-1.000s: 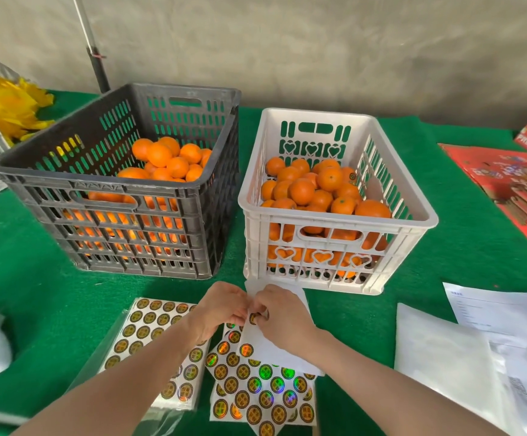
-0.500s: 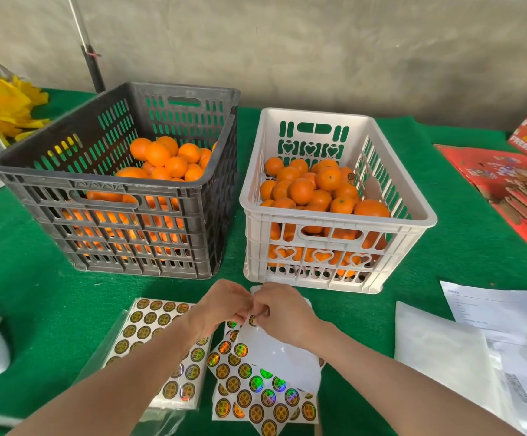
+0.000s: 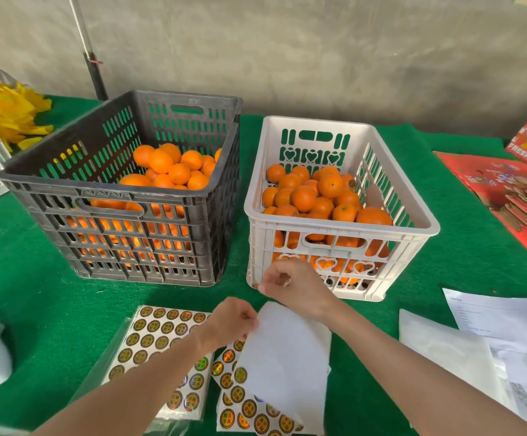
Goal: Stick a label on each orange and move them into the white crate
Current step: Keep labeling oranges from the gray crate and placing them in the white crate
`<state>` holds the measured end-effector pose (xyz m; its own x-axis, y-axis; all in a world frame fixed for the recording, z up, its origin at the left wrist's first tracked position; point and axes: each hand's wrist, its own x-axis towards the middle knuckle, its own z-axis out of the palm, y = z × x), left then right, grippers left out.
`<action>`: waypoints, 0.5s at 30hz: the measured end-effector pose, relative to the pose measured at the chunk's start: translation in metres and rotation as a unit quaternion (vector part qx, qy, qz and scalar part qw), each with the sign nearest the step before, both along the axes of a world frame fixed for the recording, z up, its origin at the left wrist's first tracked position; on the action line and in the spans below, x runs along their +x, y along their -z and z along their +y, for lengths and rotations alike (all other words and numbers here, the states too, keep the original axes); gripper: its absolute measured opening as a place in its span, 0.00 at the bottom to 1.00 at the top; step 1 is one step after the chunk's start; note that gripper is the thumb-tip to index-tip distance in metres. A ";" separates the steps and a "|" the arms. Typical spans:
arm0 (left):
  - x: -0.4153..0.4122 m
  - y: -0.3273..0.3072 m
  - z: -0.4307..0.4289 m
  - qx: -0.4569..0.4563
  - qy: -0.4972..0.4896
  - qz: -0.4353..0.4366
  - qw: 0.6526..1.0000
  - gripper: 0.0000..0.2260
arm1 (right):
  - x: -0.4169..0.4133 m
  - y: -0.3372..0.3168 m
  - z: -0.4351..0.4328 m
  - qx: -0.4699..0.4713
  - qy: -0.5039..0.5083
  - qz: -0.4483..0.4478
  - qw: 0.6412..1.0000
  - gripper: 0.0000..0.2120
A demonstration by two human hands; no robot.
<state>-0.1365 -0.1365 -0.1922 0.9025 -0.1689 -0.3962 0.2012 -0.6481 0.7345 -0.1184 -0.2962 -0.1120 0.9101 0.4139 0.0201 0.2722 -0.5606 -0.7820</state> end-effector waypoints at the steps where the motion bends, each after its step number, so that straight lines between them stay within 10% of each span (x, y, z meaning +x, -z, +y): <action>1: -0.003 0.000 0.001 0.039 0.022 -0.014 0.999 0.03 | 0.001 -0.009 0.004 0.031 0.007 -0.012 0.999 0.11; 4: -0.007 -0.014 0.012 0.106 0.031 -0.108 0.988 0.16 | 0.005 -0.038 0.020 0.153 0.018 -0.070 0.986 0.11; 9: -0.006 -0.097 0.065 -0.011 -0.021 -0.328 0.944 0.06 | 0.034 -0.092 0.069 0.313 0.027 -0.194 0.929 0.06; 15: 0.030 -0.174 0.145 -0.077 -0.175 -0.453 0.871 0.09 | 0.110 -0.109 0.156 0.111 0.009 -0.286 0.952 0.23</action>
